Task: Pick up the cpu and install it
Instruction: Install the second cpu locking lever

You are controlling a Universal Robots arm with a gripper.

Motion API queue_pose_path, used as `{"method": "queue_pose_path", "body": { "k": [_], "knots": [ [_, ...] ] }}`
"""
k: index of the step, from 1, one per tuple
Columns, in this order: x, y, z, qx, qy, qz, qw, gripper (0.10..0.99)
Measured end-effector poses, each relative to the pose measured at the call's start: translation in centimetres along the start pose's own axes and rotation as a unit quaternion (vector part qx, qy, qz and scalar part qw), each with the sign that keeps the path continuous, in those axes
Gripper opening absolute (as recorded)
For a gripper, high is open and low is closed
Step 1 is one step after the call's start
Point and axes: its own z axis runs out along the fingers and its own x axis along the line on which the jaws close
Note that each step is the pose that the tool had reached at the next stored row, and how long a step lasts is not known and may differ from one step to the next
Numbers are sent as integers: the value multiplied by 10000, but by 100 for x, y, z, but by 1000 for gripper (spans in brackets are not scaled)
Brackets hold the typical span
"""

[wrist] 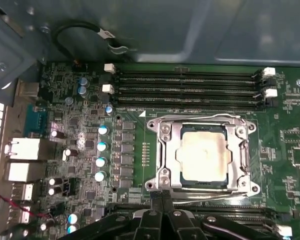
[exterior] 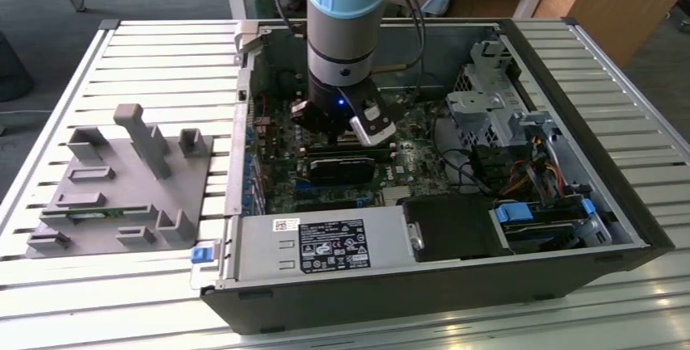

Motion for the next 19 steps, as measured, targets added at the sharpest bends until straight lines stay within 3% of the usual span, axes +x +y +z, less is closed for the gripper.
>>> {"method": "queue_pose_path", "body": {
  "k": [4,9,19],
  "knots": [
    [3,-8,35,-46,0,-1,10000,106],
    [24,-10,48,-169,-2,-2,9999,106],
    [47,-22,112,-341,-5,-5,9994,106]
  ]
}}
